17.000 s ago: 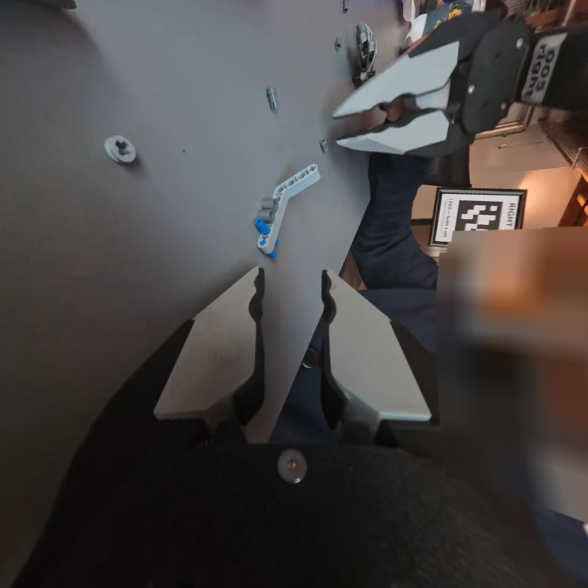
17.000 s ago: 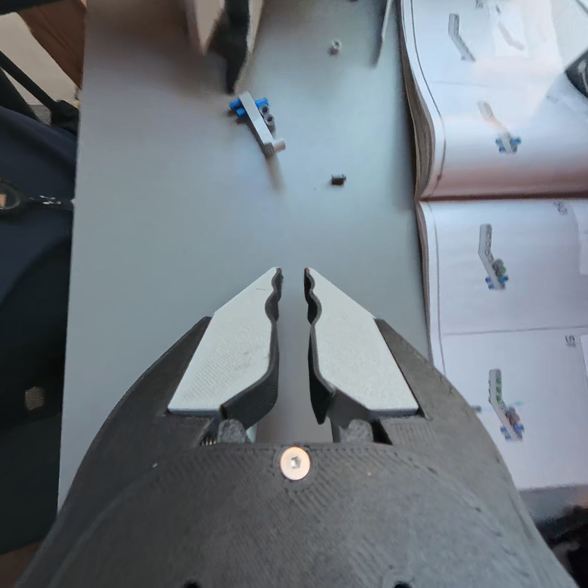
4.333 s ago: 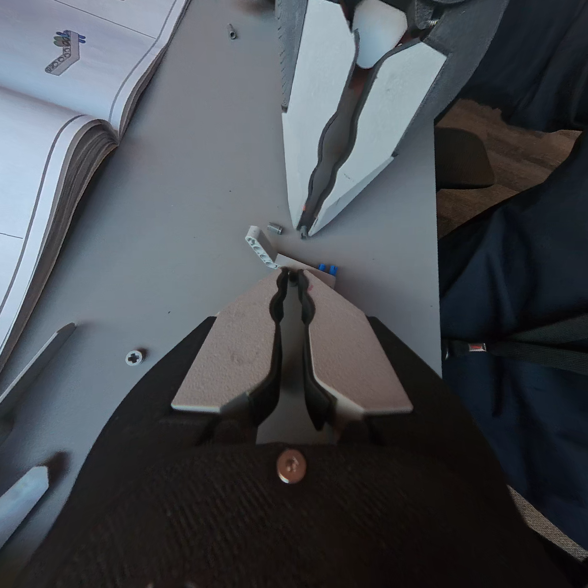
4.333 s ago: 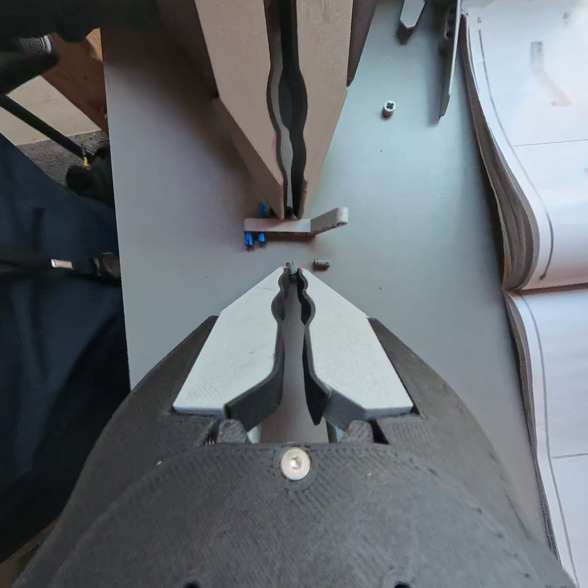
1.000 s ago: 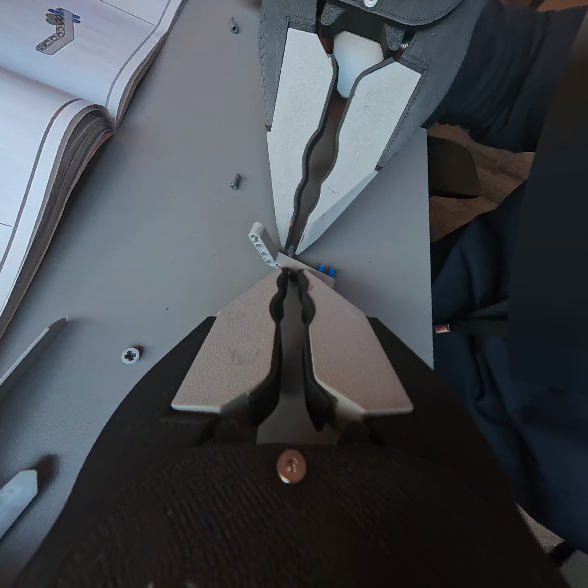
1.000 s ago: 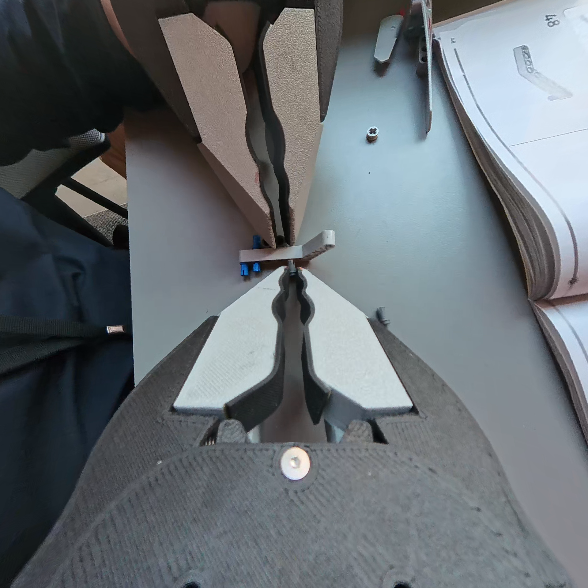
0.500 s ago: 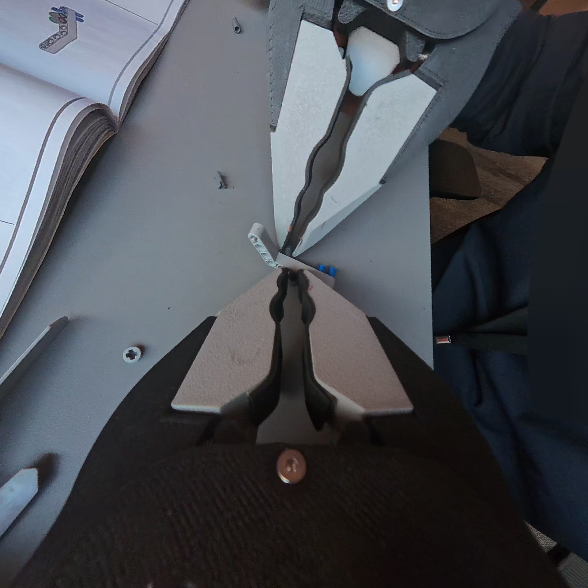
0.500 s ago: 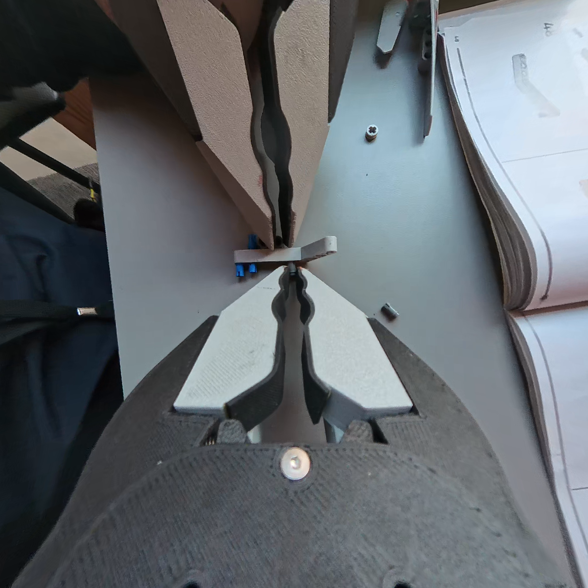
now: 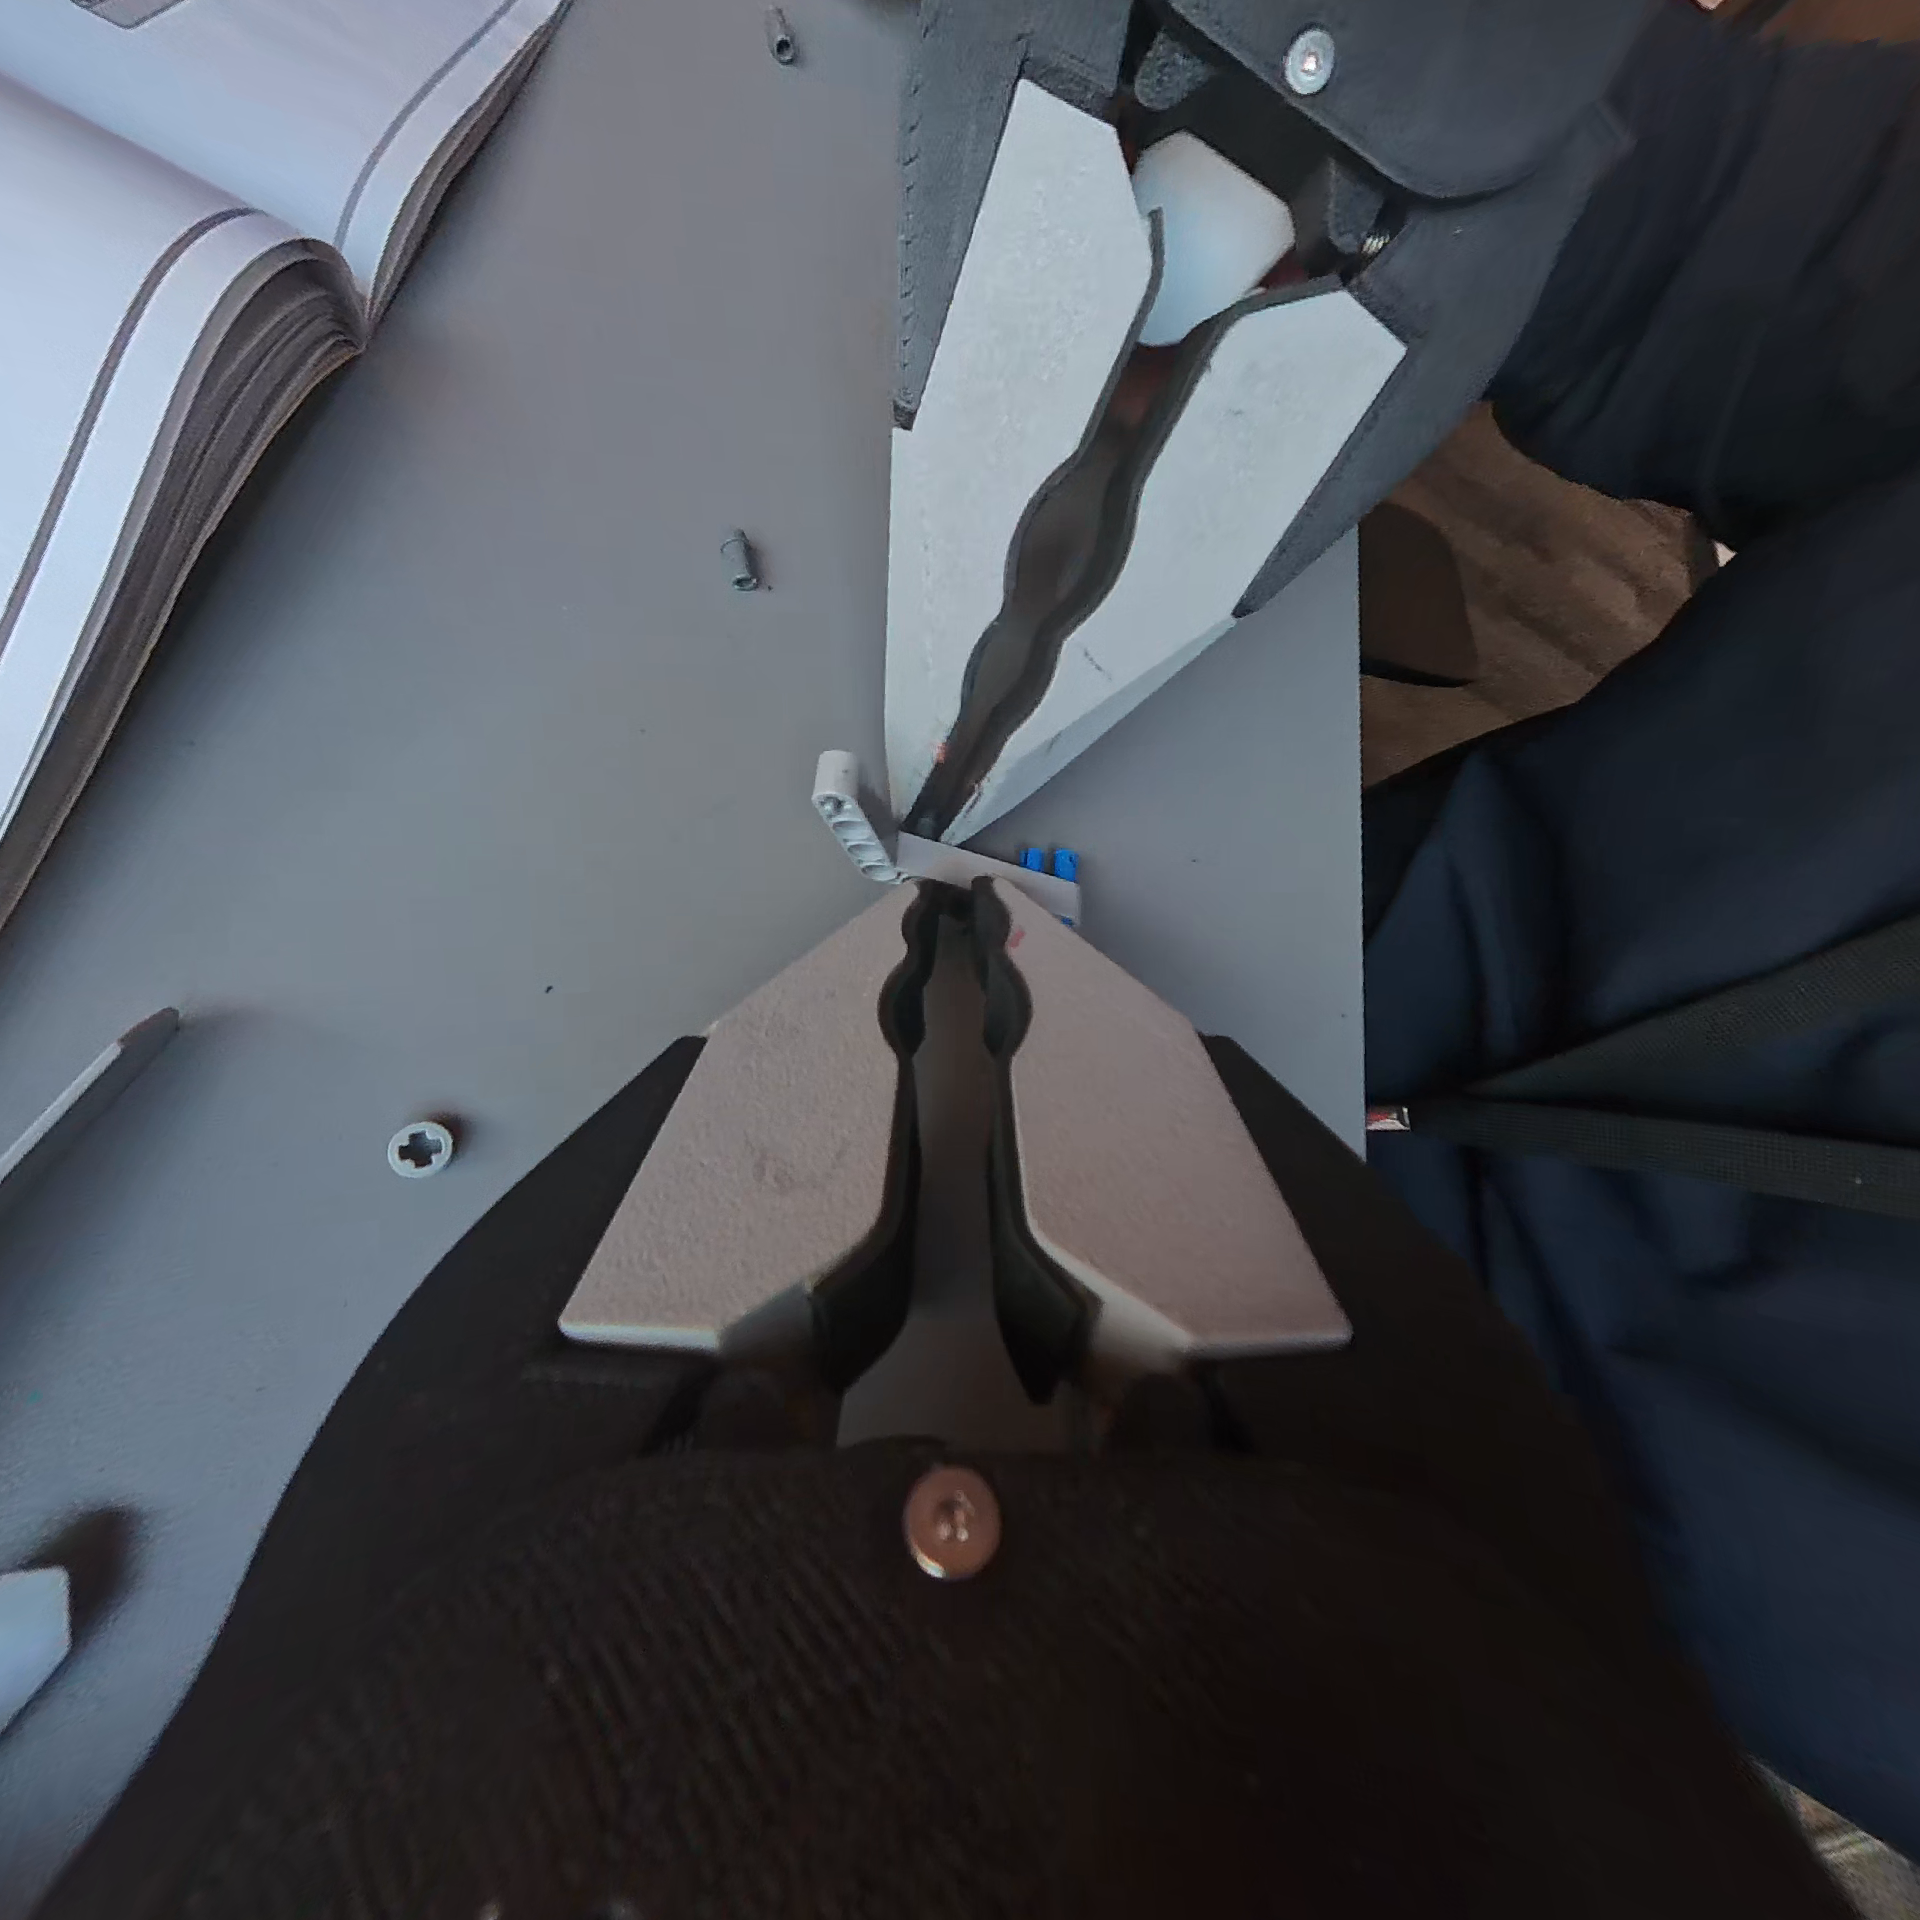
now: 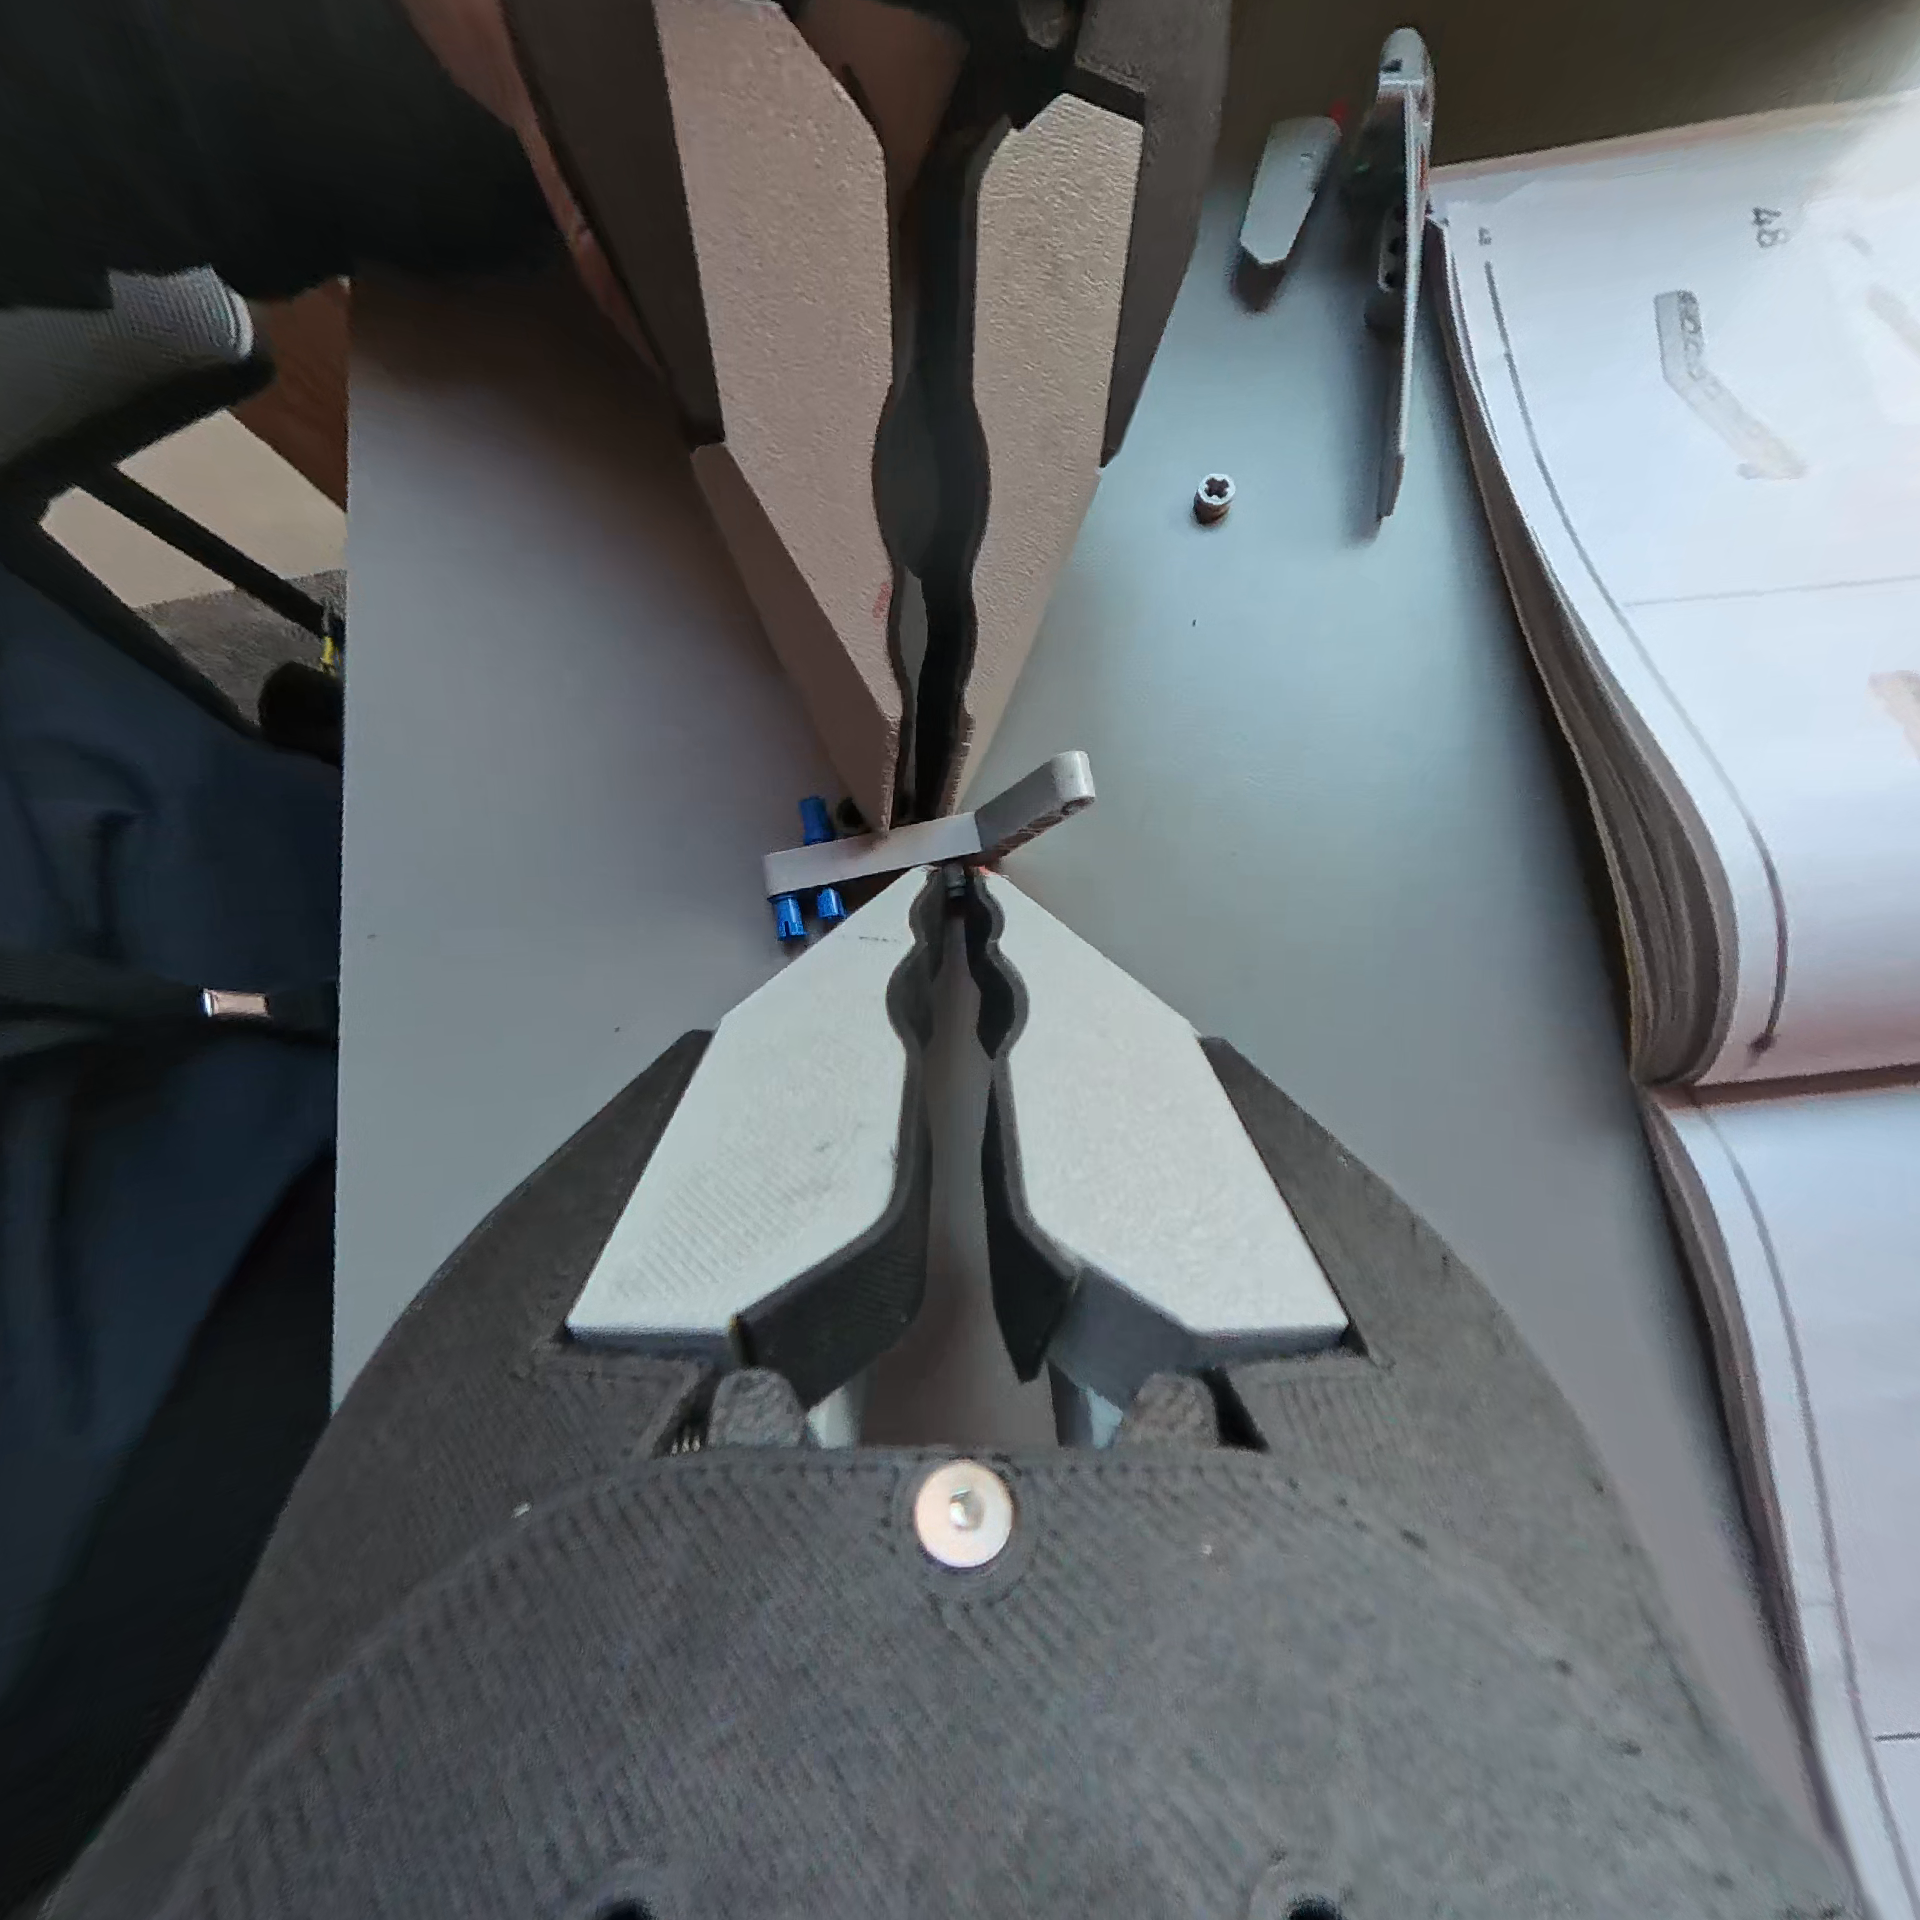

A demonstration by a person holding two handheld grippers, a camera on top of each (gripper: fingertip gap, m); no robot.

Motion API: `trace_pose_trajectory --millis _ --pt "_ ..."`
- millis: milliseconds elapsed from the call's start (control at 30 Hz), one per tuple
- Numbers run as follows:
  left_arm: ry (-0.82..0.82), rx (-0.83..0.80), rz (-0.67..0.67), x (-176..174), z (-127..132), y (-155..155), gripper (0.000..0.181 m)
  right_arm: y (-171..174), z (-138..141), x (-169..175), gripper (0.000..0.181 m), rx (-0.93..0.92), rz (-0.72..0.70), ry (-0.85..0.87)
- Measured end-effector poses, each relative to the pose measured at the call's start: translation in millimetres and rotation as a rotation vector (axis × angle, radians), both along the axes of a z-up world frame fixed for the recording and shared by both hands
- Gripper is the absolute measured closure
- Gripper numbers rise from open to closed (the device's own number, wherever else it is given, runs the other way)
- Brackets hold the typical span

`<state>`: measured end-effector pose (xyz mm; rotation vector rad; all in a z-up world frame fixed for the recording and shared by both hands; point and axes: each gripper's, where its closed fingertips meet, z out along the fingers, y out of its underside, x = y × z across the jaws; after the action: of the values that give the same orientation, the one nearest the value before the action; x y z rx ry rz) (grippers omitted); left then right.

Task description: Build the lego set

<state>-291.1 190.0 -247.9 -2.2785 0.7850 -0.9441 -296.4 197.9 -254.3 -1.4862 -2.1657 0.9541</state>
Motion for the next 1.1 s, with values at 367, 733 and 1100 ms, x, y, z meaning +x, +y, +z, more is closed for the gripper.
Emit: trace_pose_trajectory --millis 367,733,1100 --pt "-0.016 -0.019 -0.015 0.6 -0.2 0.6 0.179 -0.9 1.3 -0.1 0.181 -0.032 0.097 0.048" --pt "-0.014 -0.011 -0.008 0.7 0.0 1.6 0.179 5.2 1.5 5.1 0.172 0.06 0.09 0.088" --pt "-0.023 -0.024 -0.003 0.1 0.0 2.2 0.179 3.8 0.9 5.6 0.181 0.078 0.077 0.086"
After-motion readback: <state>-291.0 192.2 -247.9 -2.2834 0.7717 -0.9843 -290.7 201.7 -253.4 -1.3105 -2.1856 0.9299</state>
